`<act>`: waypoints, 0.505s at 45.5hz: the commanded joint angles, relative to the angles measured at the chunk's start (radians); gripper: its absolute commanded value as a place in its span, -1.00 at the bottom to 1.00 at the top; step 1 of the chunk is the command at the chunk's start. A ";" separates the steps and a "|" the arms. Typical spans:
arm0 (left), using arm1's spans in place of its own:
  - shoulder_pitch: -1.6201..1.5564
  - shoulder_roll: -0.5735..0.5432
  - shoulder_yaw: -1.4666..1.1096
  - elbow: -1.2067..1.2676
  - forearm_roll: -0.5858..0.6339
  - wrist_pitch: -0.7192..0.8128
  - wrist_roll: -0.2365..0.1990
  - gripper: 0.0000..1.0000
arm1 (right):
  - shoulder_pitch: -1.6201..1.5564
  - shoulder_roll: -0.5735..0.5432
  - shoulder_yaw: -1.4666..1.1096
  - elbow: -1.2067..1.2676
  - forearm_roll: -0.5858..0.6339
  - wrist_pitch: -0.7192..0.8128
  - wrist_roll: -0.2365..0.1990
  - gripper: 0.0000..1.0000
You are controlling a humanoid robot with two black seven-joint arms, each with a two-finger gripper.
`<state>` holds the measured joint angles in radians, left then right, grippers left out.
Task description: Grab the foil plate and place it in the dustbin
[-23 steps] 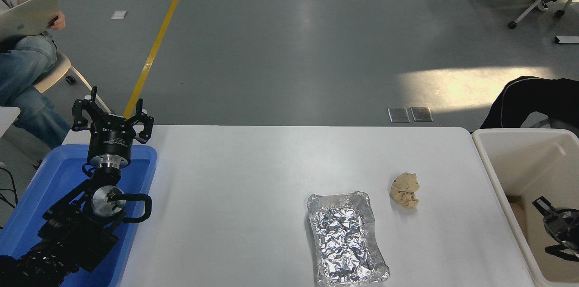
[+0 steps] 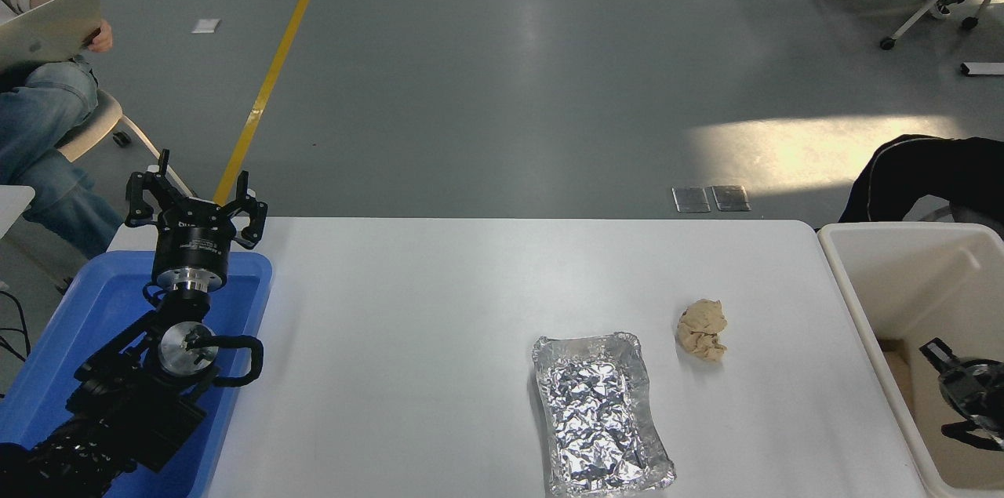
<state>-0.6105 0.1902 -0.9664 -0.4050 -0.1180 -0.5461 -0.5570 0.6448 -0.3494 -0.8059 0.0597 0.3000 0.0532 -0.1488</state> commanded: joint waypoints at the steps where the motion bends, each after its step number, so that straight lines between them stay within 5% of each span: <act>1: 0.000 0.000 0.000 0.000 0.000 0.000 0.000 0.98 | 0.021 0.015 -0.001 0.002 -0.007 0.005 0.002 -1.00; 18: 0.001 0.000 0.000 0.000 0.000 0.000 -0.003 0.98 | 0.093 -0.017 -0.001 0.090 -0.007 0.068 0.011 -1.00; 21: 0.001 0.000 0.000 0.000 0.000 0.000 -0.003 0.98 | 0.165 -0.084 0.004 0.205 -0.007 0.062 0.012 -0.56; 23: 0.001 0.000 0.000 0.000 0.000 0.000 -0.003 0.98 | 0.217 -0.144 0.004 0.305 -0.007 0.057 0.012 -0.48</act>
<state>-0.6092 0.1903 -0.9675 -0.4050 -0.1194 -0.5460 -0.5603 0.7157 -0.3663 -0.8094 0.1267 0.2931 0.0935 -0.1411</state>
